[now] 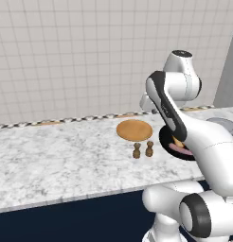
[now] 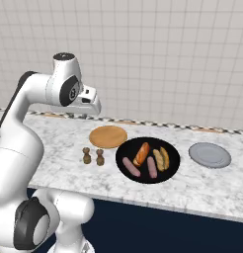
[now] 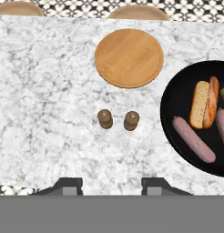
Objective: Place one bun and one sausage from the bowl on each plate.
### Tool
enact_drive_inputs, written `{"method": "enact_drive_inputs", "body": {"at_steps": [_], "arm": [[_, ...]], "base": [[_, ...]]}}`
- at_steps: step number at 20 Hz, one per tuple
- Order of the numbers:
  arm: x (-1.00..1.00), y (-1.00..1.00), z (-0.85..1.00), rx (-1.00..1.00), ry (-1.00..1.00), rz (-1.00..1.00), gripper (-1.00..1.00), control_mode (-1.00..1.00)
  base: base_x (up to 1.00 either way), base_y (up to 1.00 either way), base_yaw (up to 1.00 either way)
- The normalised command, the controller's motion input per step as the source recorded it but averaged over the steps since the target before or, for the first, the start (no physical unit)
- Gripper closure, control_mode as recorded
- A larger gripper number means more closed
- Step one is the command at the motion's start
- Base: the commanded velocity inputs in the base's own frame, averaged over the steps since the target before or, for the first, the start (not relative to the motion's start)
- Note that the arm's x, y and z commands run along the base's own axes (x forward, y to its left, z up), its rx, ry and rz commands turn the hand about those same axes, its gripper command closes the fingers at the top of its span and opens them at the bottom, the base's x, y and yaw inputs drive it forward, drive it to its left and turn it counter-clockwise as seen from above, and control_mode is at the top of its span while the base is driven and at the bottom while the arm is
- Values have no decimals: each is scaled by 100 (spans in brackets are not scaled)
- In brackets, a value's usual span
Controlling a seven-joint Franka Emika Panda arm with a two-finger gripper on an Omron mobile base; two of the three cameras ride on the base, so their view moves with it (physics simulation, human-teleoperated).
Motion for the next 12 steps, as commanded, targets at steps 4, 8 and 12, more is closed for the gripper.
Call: {"method": "enact_drive_inputs", "body": {"at_steps": [4,8,12], "arm": [[0,0,0,0,0,0,-100,100],[0,0,0,0,0,0,-100,100],[0,0,0,0,0,0,-100,100]], "base": [[-2,-8,0],[0,-80,0],[0,-82,0]]}}
